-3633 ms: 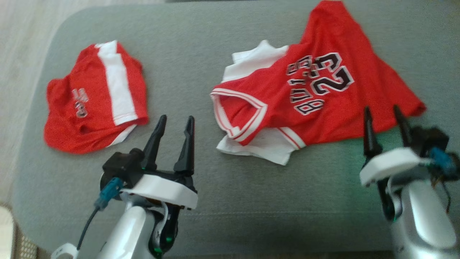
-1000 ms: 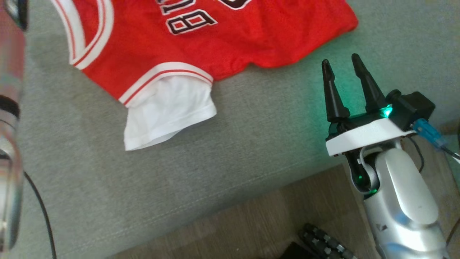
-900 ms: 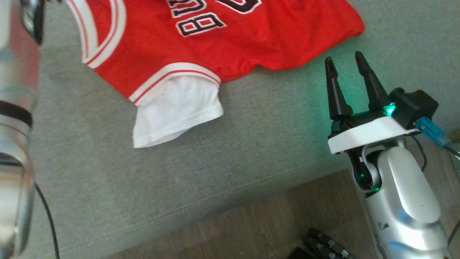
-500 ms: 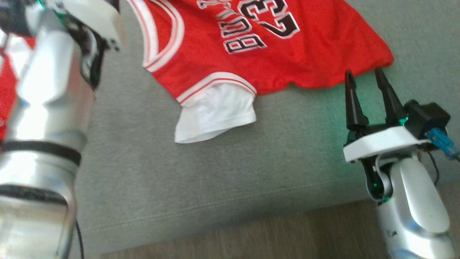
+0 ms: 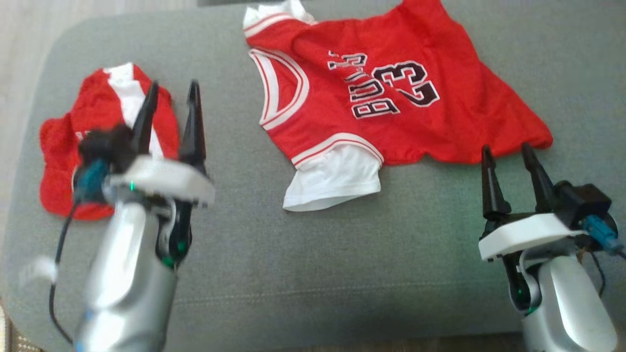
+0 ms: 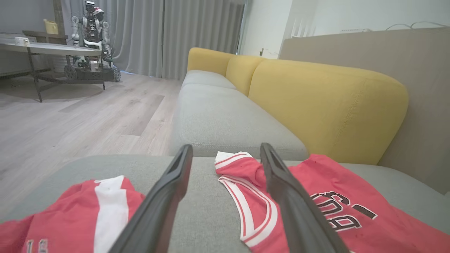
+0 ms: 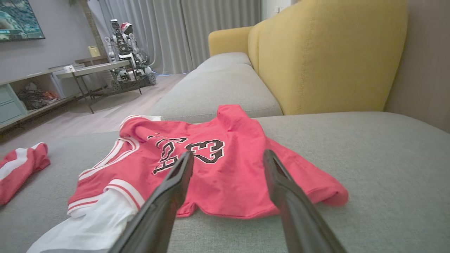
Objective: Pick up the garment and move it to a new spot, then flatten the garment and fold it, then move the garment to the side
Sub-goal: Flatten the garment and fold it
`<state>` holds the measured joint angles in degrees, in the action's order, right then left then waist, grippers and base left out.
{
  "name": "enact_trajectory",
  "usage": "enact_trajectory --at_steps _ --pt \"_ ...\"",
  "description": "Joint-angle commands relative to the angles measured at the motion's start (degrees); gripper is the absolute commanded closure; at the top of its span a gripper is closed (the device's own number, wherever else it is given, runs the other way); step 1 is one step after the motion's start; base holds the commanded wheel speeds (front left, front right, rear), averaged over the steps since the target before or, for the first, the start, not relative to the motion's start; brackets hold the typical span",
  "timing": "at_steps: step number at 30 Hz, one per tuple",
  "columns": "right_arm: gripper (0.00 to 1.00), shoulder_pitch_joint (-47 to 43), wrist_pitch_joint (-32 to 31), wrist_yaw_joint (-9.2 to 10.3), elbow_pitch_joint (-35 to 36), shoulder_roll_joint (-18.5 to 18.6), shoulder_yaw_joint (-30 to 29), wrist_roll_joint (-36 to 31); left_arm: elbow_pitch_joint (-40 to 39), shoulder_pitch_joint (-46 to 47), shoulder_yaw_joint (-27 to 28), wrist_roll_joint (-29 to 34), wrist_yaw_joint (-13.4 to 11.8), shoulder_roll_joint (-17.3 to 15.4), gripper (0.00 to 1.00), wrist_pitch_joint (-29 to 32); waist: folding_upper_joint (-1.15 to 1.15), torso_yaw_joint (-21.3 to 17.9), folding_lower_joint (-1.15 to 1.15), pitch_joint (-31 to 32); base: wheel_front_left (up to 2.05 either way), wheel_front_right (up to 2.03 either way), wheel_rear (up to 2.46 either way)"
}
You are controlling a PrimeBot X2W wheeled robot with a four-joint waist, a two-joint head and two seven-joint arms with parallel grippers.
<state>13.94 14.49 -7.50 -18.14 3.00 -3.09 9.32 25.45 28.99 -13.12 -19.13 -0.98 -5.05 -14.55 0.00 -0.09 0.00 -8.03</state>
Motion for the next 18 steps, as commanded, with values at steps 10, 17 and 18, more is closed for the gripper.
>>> enact_trajectory --at_steps 10,17,18 --pt "0.0 -1.72 0.51 0.01 2.87 -0.13 1.37 0.25 -15.9 -17.15 4.15 0.98 1.75 2.09 0.0 -0.45 0.0 0.34 0.0 3.11 0.0 0.0 0.0" --pt "0.0 -0.93 0.41 0.01 3.31 -0.13 2.02 -0.17 -13.21 -17.76 -1.91 -2.32 0.87 2.15 0.0 -0.45 0.0 -0.94 0.0 1.79 0.0 0.0 0.0" --pt "0.0 -0.69 0.39 0.01 3.41 -0.13 2.01 -0.24 -11.94 -17.34 -3.04 -2.53 0.86 2.15 0.0 -0.45 0.0 -1.21 0.0 1.53 0.0 0.0 0.0"
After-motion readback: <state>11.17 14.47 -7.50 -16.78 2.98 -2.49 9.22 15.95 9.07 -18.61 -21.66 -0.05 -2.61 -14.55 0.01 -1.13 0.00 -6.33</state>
